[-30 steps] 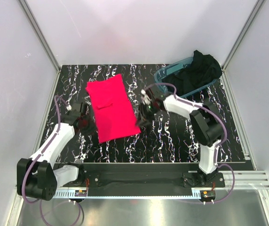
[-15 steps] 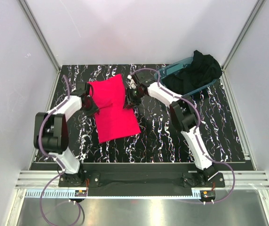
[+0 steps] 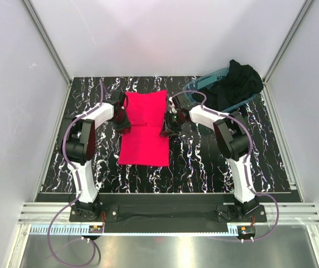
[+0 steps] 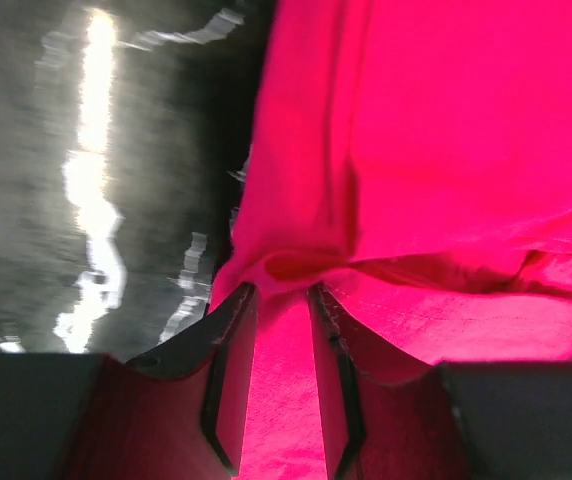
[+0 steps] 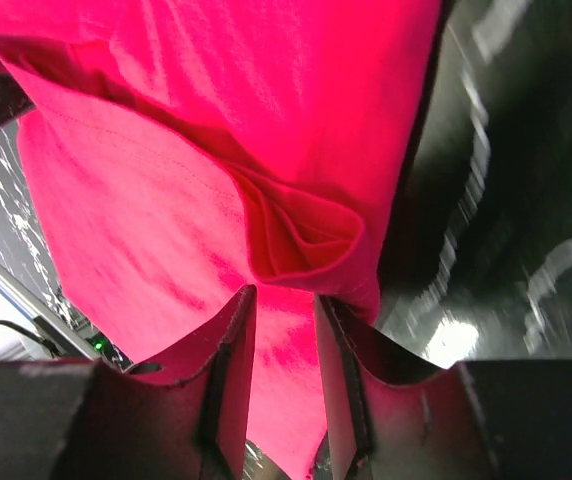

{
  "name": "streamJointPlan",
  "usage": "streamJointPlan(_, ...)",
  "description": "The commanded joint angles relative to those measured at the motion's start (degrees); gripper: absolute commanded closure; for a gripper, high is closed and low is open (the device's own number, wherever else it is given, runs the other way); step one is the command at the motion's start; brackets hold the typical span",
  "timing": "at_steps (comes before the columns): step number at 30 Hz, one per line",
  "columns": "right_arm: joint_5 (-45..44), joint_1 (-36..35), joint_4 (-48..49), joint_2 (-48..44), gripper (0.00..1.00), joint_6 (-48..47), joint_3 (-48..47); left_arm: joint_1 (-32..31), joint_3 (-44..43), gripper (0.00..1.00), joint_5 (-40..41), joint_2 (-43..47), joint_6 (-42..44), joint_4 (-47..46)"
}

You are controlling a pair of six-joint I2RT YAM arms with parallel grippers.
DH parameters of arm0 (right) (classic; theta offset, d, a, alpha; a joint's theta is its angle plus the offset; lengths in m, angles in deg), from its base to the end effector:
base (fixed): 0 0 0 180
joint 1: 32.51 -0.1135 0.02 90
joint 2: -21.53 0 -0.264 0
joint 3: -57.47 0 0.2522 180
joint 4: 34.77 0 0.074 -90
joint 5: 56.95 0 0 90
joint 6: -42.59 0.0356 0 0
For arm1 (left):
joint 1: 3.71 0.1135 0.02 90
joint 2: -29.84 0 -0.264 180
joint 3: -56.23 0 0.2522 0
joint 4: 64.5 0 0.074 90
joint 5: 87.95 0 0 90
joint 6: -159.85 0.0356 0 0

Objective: Fold and stack the t-shirts
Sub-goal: Fold the tshirt

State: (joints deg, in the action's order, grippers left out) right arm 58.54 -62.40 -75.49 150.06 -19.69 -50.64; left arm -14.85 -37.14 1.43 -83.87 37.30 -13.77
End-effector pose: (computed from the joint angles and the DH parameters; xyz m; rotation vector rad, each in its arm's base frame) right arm 0.4016 0.2485 0.1391 -0.2141 2.7725 0.8944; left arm 0.3906 -0.0773 0.1639 -0.5237 2.7840 -0.1900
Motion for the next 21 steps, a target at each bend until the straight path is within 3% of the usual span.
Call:
streamJointPlan(1,-8.09,0.27,-2.31,-2.47,0.62,0.31,10.56,-1.25,-0.54,0.67,-0.26,-1.34,0.56,0.99)
streamJointPlan(5,-8.62,0.27,-3.61,-4.69,0.59,-2.75,10.51,-0.82,3.05,0.67,0.45,4.60,1.00,2.05)
streamJointPlan(9,-10.72,0.27,-9.59,-7.06,0.39,-7.15,5.06,0.85,11.13,0.62,1.68,17.09,1.35,1.00)
streamJointPlan(11,-11.87,0.27,-12.40,-10.65,0.01,-8.47,3.99,1.99,15.53,0.54,1.07,22.10,2.06,0.56)
streamJointPlan(14,-8.55,0.18,-14.17,-15.66,0.00,-9.09,6.79,3.13,20.10,0.45,-2.24,30.72,3.29,1.00)
streamJointPlan(21,-1.77,0.01,-4.60,-32.71,0.00,-5.67,27.35,4.37,37.32,0.46,-23.35,41.98,0.49,-7.68)
